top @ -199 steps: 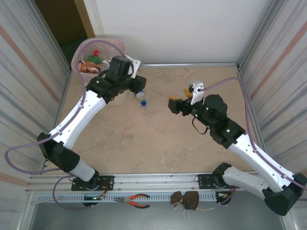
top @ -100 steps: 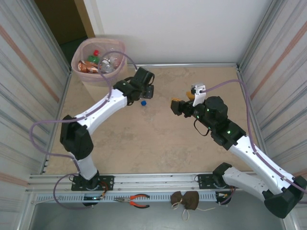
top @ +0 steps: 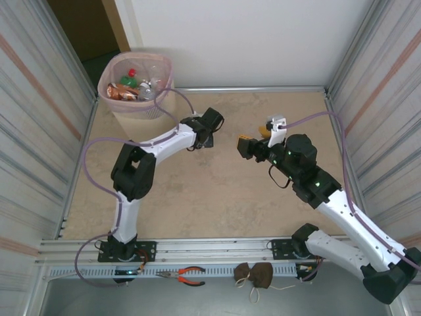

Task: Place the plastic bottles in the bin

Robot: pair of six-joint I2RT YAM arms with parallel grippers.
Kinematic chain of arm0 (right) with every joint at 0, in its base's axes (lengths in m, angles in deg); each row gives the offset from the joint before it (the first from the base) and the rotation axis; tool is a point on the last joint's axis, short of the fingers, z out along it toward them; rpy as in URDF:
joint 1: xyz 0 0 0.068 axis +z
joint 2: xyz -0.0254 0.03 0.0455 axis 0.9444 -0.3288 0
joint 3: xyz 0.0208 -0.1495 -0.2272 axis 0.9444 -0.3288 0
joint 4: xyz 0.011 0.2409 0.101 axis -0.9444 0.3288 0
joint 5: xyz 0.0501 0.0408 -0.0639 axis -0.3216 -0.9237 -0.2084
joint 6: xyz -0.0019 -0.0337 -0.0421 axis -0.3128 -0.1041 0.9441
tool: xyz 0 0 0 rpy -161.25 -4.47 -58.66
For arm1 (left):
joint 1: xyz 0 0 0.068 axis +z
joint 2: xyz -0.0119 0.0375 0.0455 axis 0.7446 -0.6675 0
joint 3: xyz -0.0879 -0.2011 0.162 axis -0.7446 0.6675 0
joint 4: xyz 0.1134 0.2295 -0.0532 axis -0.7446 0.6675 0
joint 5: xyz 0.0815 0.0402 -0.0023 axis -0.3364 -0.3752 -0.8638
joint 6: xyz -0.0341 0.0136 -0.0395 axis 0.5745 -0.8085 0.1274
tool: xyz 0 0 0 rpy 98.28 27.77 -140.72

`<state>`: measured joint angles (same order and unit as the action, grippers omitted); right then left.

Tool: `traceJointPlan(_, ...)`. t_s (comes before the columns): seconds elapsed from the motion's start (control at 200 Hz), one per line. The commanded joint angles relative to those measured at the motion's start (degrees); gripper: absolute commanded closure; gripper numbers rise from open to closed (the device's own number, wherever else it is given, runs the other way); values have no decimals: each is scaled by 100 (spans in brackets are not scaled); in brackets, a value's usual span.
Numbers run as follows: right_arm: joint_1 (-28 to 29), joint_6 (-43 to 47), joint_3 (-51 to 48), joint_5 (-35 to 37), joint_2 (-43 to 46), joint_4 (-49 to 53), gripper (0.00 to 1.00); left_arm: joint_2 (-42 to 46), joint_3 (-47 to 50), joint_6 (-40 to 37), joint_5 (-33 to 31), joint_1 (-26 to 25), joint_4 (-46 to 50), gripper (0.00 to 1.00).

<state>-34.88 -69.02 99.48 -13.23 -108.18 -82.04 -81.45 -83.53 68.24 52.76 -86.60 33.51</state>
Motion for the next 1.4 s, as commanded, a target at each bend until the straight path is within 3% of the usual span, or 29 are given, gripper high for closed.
traceJointPlan(0.0,-76,-126,-70,26,148,52,16,-263,-268,239,-150,48,67,45)
traceJointPlan(0.205,-151,-74,-37,8,295,202,16,-562,-317,488,-72,137,38,45)
traceJointPlan(1.137,-393,-69,-25,-147,474,425,16,-1208,-820,246,-75,469,-29,54)
traceJointPlan(1.398,-402,-73,-16,-145,518,461,16,-1192,-810,218,-70,521,-47,64)
